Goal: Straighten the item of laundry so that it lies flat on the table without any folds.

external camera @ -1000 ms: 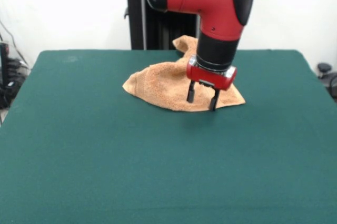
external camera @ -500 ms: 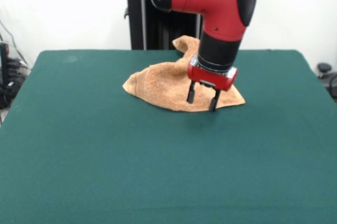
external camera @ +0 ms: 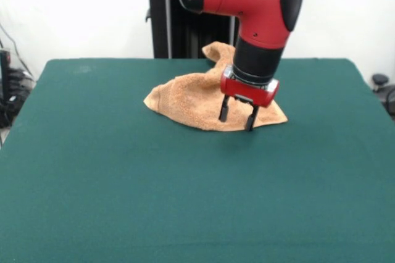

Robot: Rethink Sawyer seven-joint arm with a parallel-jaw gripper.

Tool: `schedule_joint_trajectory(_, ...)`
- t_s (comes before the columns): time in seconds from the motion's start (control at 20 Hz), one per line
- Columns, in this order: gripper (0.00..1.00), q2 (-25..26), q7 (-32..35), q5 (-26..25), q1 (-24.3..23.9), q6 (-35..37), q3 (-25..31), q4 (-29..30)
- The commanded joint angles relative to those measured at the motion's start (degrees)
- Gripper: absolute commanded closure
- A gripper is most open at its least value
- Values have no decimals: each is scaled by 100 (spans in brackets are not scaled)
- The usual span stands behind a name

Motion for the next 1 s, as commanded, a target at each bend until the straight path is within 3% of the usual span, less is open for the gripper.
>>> schedule_joint_trajectory(0.05,0,1417,576,132,-64,-1163,594,-978)
schedule_joint_trajectory(0.3,0,1421,474,119,-46,-891,595,-1033)
schedule_joint_trajectory(0.35,100,1415,452,148,-54,-756,619,-1028)
schedule_joint_trajectory(1.0,100,1380,512,125,-93,-865,628,-966)
